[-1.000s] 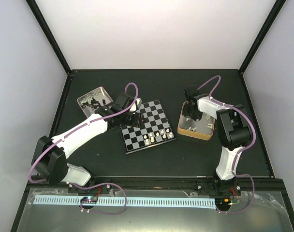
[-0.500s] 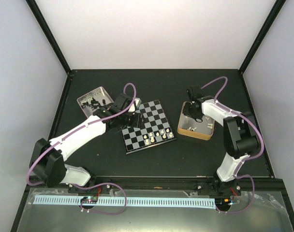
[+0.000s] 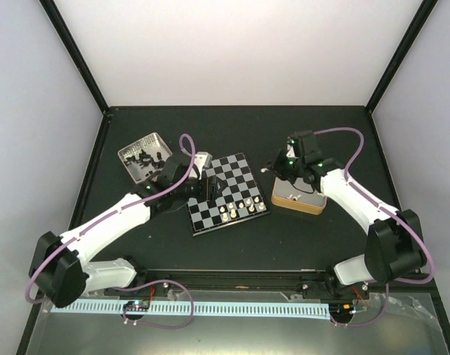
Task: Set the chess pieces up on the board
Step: Pick up the chess piece from the storage box, then place the chess piece on the chessboard.
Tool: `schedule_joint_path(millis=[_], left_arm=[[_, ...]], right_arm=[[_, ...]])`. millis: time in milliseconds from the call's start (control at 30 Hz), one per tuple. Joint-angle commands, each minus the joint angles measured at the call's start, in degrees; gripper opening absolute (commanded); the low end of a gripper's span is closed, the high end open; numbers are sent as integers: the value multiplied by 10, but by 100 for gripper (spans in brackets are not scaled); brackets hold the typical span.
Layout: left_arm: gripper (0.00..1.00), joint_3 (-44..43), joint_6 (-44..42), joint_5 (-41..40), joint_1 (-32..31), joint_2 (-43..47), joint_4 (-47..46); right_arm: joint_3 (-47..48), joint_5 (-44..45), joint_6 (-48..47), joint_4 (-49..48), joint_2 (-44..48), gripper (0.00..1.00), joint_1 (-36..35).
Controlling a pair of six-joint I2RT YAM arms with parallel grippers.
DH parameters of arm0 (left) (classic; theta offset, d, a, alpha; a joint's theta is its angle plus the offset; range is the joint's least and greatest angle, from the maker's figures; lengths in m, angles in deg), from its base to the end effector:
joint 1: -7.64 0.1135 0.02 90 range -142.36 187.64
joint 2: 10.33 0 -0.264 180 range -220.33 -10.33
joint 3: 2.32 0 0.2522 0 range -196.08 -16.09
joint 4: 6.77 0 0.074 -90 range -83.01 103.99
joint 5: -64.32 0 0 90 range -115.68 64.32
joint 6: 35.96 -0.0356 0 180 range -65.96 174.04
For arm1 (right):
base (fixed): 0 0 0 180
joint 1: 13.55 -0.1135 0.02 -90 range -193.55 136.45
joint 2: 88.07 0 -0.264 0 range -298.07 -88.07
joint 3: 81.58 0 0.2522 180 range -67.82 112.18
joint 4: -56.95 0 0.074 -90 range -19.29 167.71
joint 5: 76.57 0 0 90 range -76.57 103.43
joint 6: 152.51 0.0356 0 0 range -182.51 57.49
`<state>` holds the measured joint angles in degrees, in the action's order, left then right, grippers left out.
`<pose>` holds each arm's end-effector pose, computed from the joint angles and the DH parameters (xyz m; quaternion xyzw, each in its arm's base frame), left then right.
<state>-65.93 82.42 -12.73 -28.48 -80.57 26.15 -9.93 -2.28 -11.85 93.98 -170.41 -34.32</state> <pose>0.2094 -0.1627 0.2636 0.1086 0.8936 -0.3122 0.3037 0.2822 0.1173 0.2483 0.1907 0.9054 0.3121 0.2157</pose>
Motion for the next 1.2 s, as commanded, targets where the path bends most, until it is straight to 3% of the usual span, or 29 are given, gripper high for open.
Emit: schedule_joint_path(millis=[0,300,467,833,1000,1067,1167], left_arm=[[69,30,13,3,-11,45,-84],[67,69,30,-8,-18,78,-105],[56,77,40,-11,-20,76,-104],[15,83,32,-33,-23,84,-101],[4,82,19,-48,-23,91,-96],[2,79,11,-55,-22,94,-88],[1,62,0,-65,-22,95,-44]], right_arm=[[-7,-114,104,-85,6,12,-57],[15,-178,231,-197,-51,13,-168],[26,-202,259,-228,-81,13,-198],[22,-211,270,-240,-84,13,-203],[22,-211,267,-241,-85,13,-202],[25,-209,259,-241,-85,17,-203],[53,-213,216,-222,-92,31,-200]])
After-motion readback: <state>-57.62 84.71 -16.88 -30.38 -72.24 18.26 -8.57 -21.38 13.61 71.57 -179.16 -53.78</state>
